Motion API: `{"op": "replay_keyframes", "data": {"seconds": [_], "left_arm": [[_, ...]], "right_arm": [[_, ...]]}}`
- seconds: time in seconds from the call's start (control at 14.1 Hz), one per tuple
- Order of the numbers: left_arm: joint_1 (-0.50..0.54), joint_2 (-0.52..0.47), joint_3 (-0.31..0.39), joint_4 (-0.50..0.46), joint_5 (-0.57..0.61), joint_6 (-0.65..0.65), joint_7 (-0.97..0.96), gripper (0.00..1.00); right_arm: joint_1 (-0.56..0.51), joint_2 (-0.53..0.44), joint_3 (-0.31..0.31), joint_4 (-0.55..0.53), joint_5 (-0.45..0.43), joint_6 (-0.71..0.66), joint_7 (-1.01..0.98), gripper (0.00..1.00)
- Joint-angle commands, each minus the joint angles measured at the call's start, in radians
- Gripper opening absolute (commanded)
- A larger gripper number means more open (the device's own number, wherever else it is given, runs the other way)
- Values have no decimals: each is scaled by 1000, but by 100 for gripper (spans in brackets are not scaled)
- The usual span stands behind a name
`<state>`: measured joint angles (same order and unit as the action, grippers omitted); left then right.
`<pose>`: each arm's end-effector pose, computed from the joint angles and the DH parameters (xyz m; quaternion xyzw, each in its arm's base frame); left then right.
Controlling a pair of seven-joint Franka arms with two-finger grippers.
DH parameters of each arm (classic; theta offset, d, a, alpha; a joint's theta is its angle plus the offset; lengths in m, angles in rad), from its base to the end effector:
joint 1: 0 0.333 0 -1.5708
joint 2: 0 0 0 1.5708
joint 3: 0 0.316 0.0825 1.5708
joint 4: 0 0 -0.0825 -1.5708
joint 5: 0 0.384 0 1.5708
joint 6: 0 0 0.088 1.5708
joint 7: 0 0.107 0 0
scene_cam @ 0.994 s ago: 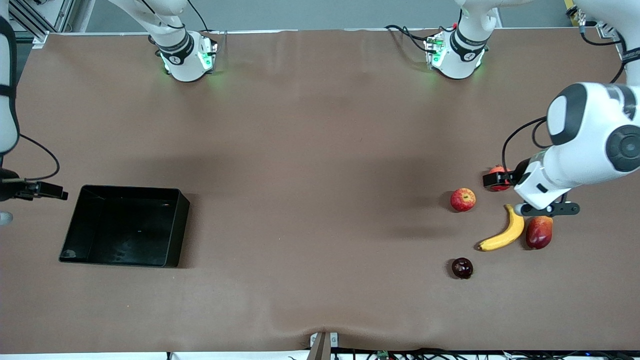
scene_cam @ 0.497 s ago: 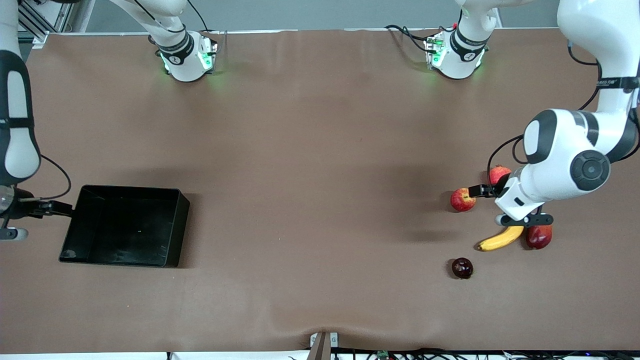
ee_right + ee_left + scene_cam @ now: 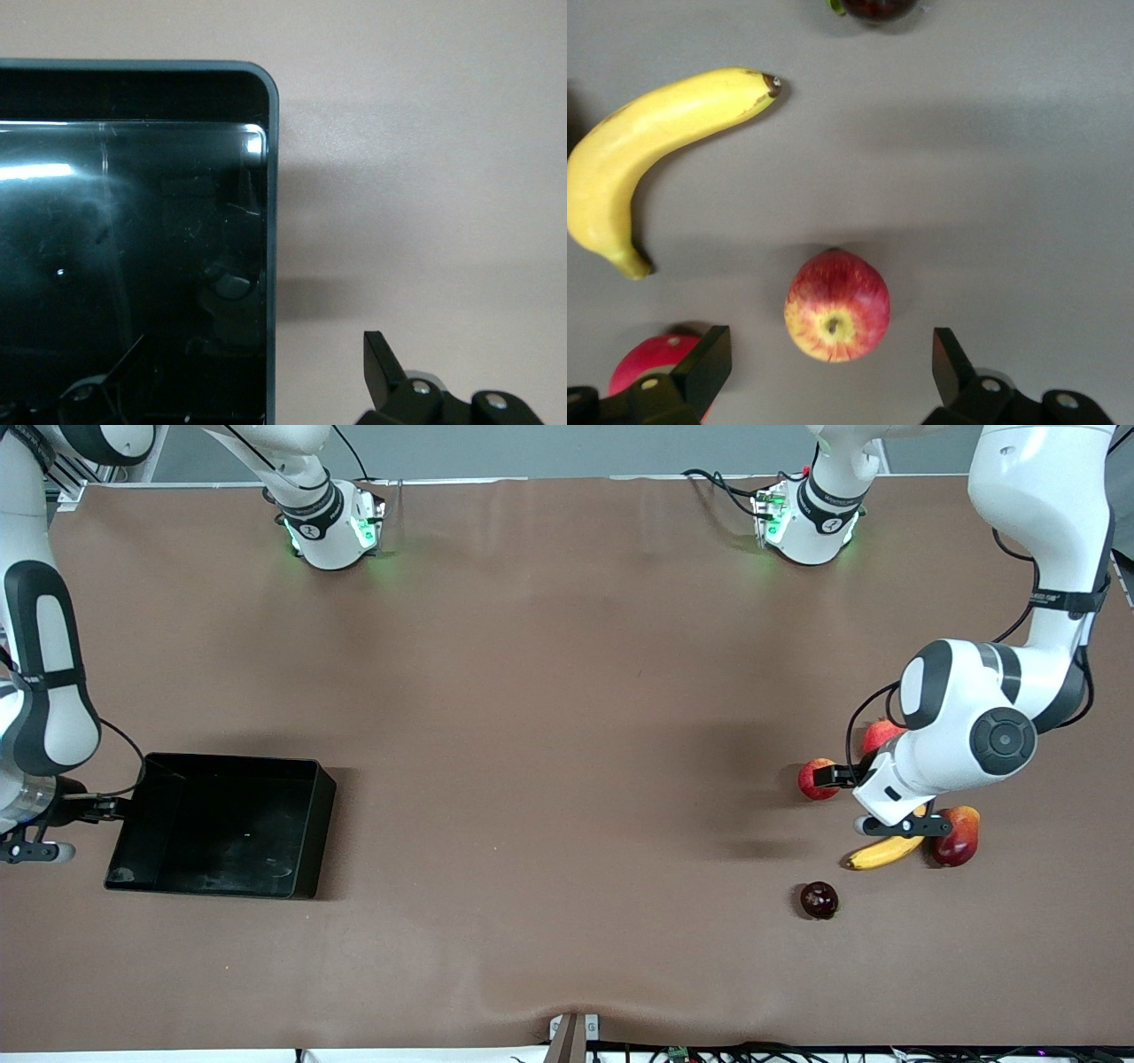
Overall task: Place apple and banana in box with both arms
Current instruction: 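Lower the left gripper to the apple while the right gripper reaches the tray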
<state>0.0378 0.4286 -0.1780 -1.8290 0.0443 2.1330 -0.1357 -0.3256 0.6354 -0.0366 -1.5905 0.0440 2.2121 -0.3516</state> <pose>0.6249 -0.0792 0.2931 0.9981 -0.0094 -0.0607 0.0110 0.6519 -0.2418 0.2619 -0.9998 0.0151 0.0039 0.0086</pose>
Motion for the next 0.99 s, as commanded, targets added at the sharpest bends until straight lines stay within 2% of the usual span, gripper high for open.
{"op": "replay_keyframes", "data": {"seconds": [0.0, 0.43, 0.5, 0.57, 0.64, 0.71, 0.92], "left_arm": [[-6, -2, 2, -48, 19, 79, -7, 100], [-6, 16, 2, -82, 54, 131, -18, 100], [-6, 16, 2, -87, 61, 137, -22, 100], [-6, 18, 2, -96, 62, 146, -27, 100], [-6, 25, 2, -99, 63, 162, -35, 100], [-7, 33, 2, -99, 63, 166, -44, 100], [-10, 47, 2, -101, 63, 183, -58, 100]], "right_arm": [[-18, 32, 17, 17, 22, 37, -20, 100], [-10, 76, 17, 15, 20, 84, -18, 100], [-10, 76, 17, 15, 20, 81, -20, 74], [-9, 76, 17, 14, 20, 80, -18, 36], [-9, 76, 17, 12, 20, 77, -18, 5], [-9, 76, 15, 12, 20, 75, -17, 0], [-9, 76, 15, 12, 20, 73, -17, 0]]}}
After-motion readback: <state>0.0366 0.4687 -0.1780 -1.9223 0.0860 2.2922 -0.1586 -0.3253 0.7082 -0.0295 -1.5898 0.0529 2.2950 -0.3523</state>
